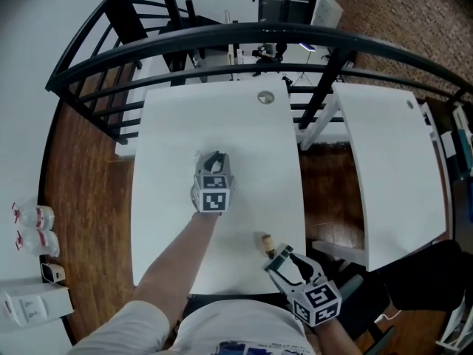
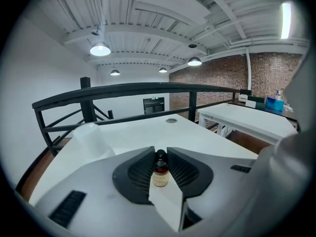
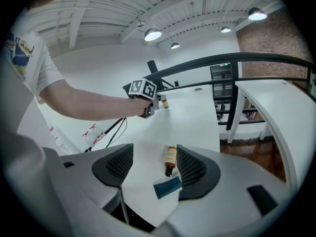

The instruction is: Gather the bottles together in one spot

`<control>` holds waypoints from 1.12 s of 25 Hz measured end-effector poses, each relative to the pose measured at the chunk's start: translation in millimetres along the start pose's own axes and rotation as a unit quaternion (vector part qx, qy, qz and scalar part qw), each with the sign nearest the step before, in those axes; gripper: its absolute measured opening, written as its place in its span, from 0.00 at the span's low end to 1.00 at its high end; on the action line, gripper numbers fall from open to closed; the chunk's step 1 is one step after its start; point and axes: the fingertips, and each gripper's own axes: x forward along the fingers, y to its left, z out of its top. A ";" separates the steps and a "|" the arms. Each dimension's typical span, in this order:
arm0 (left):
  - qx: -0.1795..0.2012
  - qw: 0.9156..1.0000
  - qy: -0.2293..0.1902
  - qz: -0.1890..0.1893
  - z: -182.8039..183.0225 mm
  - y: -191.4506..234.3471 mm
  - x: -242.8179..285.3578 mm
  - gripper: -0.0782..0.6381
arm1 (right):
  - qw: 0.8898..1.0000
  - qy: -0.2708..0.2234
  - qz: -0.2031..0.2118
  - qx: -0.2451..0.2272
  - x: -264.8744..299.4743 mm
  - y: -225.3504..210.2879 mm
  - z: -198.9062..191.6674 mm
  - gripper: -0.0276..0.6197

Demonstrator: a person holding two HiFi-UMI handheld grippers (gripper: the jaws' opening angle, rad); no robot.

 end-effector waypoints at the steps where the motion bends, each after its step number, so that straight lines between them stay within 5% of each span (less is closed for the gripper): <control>1: -0.003 1.000 0.002 0.001 -3.3 0.0 1.3 0.21 | 1.000 0.000 -0.001 0.002 -0.3 -1.8 -0.7 0.50; 8: -0.026 1.000 -0.001 0.007 -9.8 2.3 2.1 0.21 | 1.000 0.001 0.004 0.003 2.2 -3.4 -3.7 0.50; 20: 0.003 1.000 -0.002 0.013 -8.3 2.6 -9.1 0.28 | 1.000 0.000 0.007 -0.005 0.7 2.4 -6.9 0.50; 28: 0.009 1.000 -0.020 0.012 4.9 4.3 -79.0 0.28 | 0.999 -0.030 0.019 -0.009 3.1 14.3 9.1 0.50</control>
